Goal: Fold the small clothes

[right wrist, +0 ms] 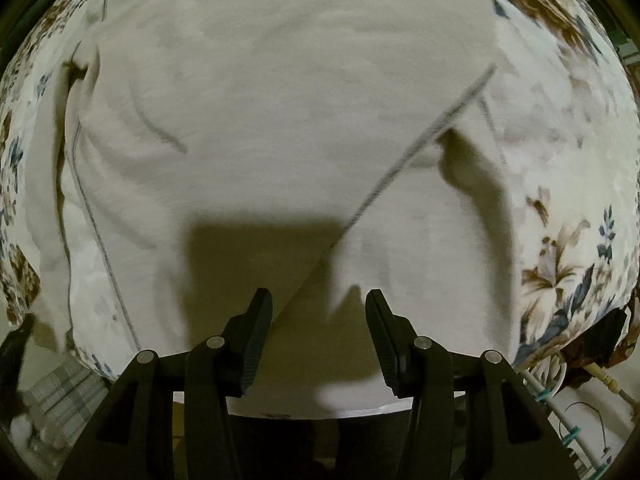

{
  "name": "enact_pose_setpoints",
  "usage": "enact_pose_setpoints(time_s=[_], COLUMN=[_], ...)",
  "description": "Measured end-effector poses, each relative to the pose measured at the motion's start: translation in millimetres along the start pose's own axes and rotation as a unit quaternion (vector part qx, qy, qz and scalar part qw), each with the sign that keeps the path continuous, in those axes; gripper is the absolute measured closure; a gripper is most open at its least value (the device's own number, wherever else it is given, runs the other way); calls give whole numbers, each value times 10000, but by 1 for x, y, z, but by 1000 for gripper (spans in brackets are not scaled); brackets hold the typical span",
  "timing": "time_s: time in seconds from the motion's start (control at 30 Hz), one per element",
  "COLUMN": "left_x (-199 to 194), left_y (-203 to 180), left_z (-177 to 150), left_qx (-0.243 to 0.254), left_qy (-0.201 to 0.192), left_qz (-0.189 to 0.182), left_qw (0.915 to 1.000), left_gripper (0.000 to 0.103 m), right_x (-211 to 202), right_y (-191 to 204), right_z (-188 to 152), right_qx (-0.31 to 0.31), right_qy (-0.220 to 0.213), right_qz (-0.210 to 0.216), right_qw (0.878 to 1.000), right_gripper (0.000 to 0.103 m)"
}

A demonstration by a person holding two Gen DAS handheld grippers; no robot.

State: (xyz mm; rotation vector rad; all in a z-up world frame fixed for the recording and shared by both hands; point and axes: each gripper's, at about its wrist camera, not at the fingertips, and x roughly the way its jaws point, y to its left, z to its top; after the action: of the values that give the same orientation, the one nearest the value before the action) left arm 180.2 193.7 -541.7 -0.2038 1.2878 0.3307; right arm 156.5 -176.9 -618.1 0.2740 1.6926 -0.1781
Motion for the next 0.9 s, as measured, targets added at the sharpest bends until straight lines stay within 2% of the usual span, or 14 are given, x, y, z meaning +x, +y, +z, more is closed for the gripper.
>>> enact_pose_setpoints(time_s=[0.13,0.27,0.4,0.5,0.53,0.63,0.73,0.8,0.9], left_x=[-54,-98,-113,-121,-124,-121,-112,-104,-87], left_y=[-38,-86,-164,-216,-238,-274,-301,-308,-311], left_z=[-9,-26,-62,-98,-115,-146,-171,-179,-173], left_qx=[499,1252,2165,2736,2982,3365,3649,3670,3440], left_qy=[-290,-602,-550,-474,-440,-256,-57,63,251], left_qz=[-341,-621,-1173,-1585,-1732,-1932,-1951,-1871,-1498], left_qw=[9978,9883,9676,9475,9376,9213,9103,9112,9266], left_gripper=[101,101,101,101,101,101,100,97,97], right_x=[-11,-26,-31,-31,-31,-24,-19,-13,-12], right_y=[-31,-81,-126,-161,-176,-210,-243,-265,-296], right_z=[0,0,-5,-23,-26,-41,-51,-62,-73], right_qx=[74,192,411,592,667,864,992,1067,1176], right_qy=[-62,-143,-167,-173,-168,-114,-75,-44,-16], right_qz=[31,28,-15,-101,-136,-192,-236,-195,-26], right_qw=[9999,9997,9990,9980,9975,9960,9948,9941,9931], right_gripper=[52,52,52,52,52,52,52,52,52])
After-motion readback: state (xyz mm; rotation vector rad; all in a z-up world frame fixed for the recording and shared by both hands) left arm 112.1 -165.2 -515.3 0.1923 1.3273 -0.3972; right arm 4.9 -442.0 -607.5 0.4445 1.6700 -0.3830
